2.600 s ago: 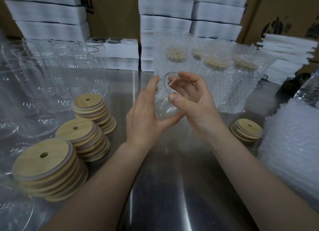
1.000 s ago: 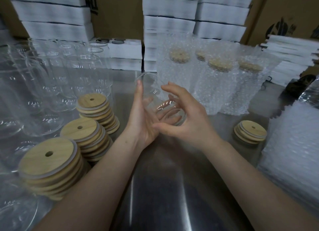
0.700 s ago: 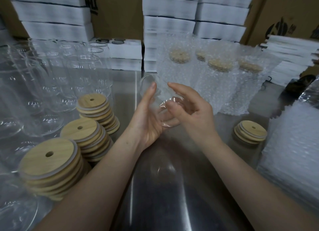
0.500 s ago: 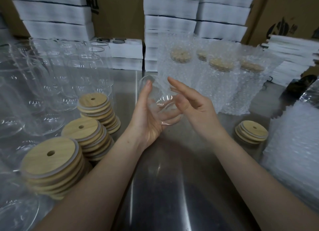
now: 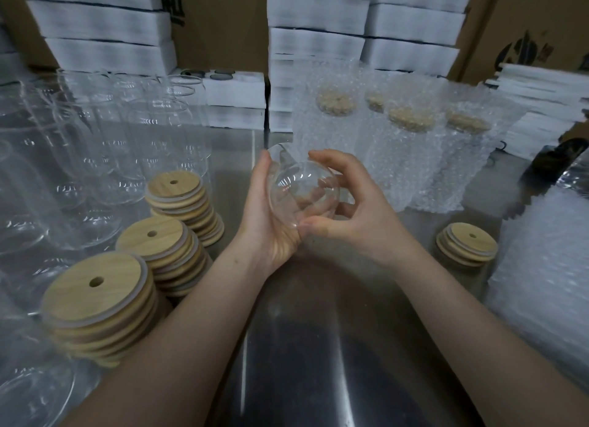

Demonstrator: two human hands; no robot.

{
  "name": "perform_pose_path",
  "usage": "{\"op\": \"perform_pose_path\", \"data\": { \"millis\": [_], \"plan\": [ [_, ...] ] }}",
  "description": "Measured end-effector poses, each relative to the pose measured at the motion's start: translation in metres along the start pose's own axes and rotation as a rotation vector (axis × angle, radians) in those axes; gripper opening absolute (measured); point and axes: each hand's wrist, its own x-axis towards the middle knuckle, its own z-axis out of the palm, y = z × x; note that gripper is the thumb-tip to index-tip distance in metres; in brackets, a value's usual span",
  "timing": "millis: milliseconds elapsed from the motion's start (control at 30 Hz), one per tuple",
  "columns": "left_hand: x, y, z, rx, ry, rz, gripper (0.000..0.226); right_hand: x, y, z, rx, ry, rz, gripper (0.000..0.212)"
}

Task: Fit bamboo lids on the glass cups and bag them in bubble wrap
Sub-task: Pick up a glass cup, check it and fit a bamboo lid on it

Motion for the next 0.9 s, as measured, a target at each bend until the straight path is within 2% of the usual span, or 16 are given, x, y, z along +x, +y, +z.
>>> {"op": "perform_pose_path", "data": {
  "millis": [233,367,533,667,800,900],
  "plan": [
    [-0.005,-0.002,0.006,0.124,-0.053,-0.074,0.078,-0.002,0.004,0.01,-0.198,0.215,-0.003,0.068],
    [-0.004,-0.006,0.01,0.136,-0.06,-0.053,0.078,-0.002,0.007,0.011,-0.262,0.275,-0.07,0.05],
    [-0.003,-0.007,0.01,0.2,-0.022,-0.021,0.078,-0.002,0.006,0.011,-0.363,0.282,-0.16,0.04],
    [-0.004,-0.008,0.008,0.242,0.025,-0.028,0.079,-0.003,0.005,0.011,-0.359,0.276,-0.152,0.047],
    [-0.002,-0.002,0.01,0.292,0.137,-0.025,0.08,-0.002,0.005,0.012,-0.204,0.276,-0.114,0.023],
    [-0.002,0.001,0.011,0.3,0.191,0.003,0.081,-0.002,0.004,0.012,-0.095,0.266,-0.068,0.017]
  ]
}}
